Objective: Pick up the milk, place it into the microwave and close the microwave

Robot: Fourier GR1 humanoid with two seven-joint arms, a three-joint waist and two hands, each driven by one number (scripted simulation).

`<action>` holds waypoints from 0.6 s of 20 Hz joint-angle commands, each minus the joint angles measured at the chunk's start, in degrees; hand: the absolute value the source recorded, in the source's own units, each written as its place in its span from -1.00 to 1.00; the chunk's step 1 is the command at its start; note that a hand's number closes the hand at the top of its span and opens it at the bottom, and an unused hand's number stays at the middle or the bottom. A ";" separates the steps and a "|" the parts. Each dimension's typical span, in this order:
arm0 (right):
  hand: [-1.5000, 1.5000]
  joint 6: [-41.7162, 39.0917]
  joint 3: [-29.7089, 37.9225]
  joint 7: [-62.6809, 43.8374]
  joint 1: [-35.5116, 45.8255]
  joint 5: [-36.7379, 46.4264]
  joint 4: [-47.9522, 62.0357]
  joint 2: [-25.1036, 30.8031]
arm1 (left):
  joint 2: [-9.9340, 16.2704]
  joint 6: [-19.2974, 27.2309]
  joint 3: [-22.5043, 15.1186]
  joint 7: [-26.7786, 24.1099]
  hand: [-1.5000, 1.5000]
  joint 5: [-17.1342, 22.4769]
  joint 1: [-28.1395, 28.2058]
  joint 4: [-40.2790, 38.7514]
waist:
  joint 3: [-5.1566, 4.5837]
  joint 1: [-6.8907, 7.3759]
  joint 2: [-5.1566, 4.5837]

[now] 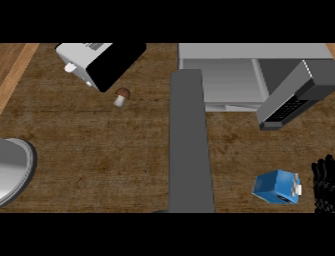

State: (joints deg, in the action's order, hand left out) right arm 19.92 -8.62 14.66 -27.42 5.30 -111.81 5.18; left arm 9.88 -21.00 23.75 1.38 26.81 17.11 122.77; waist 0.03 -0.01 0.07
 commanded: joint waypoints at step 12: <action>-1.00 -8.63 9.74 20.15 2.60 -8.24 24.20 -0.09 | -1.14 -6.04 5.70 1.63 -1.00 5.51 3.44 2.61 | -0.02 0.25 0.02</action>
State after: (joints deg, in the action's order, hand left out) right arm 12.82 -0.24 29.60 -24.92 -2.27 -93.02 5.63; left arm 8.36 -23.97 26.79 2.80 28.25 18.02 124.47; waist 0.01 0.07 0.06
